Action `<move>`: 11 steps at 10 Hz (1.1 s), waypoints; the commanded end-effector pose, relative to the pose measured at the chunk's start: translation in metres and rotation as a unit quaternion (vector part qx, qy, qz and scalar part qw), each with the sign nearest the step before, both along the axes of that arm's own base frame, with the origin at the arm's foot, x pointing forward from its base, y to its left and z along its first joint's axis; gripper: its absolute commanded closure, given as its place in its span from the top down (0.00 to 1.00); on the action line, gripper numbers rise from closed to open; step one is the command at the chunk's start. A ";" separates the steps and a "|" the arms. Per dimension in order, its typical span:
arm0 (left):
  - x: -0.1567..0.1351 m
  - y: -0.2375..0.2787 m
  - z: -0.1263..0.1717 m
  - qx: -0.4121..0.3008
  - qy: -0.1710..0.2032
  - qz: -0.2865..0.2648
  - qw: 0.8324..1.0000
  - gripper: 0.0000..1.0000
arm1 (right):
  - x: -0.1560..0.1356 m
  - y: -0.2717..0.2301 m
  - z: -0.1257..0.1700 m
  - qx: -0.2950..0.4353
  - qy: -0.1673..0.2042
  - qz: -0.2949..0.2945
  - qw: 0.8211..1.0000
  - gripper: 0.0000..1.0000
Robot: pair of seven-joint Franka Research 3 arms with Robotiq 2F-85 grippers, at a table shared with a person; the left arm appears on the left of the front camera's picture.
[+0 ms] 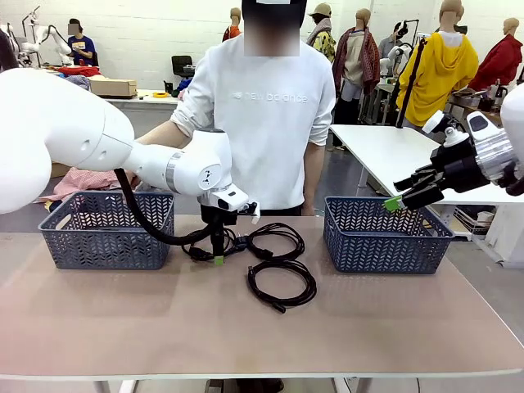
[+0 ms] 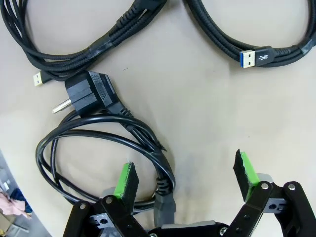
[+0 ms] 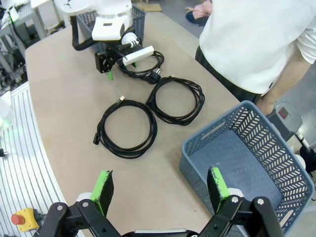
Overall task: Organize the cables according to human instructions.
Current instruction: Pick up a bundle of cables and place it in the basket indicated by the human.
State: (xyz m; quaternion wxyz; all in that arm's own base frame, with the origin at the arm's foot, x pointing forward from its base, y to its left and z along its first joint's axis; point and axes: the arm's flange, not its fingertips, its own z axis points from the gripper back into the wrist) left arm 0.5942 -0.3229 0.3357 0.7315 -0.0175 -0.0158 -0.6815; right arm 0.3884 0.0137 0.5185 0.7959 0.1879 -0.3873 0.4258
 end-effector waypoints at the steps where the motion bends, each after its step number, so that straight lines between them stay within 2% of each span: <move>1: 0.008 -0.002 -0.002 0.011 -0.007 -0.001 1.000 1.00 | 0.001 0.001 0.000 0.012 -0.003 0.002 1.000 1.00; 8: 0.017 -0.004 -0.016 0.010 -0.007 0.001 1.000 1.00 | 0.001 0.001 0.000 0.012 -0.003 0.002 1.000 1.00; 9: 0.017 -0.004 -0.017 0.012 -0.001 0.006 1.000 0.81 | 0.001 0.001 0.000 0.012 -0.003 0.002 1.000 1.00; 10: 0.018 -0.005 -0.017 0.011 0.001 0.007 1.000 0.81 | 0.001 0.001 0.000 0.012 -0.003 0.002 1.000 1.00; 11: 0.018 -0.006 -0.017 0.008 0.002 0.007 1.000 0.62 | 0.001 0.001 0.000 0.012 -0.003 0.002 1.000 1.00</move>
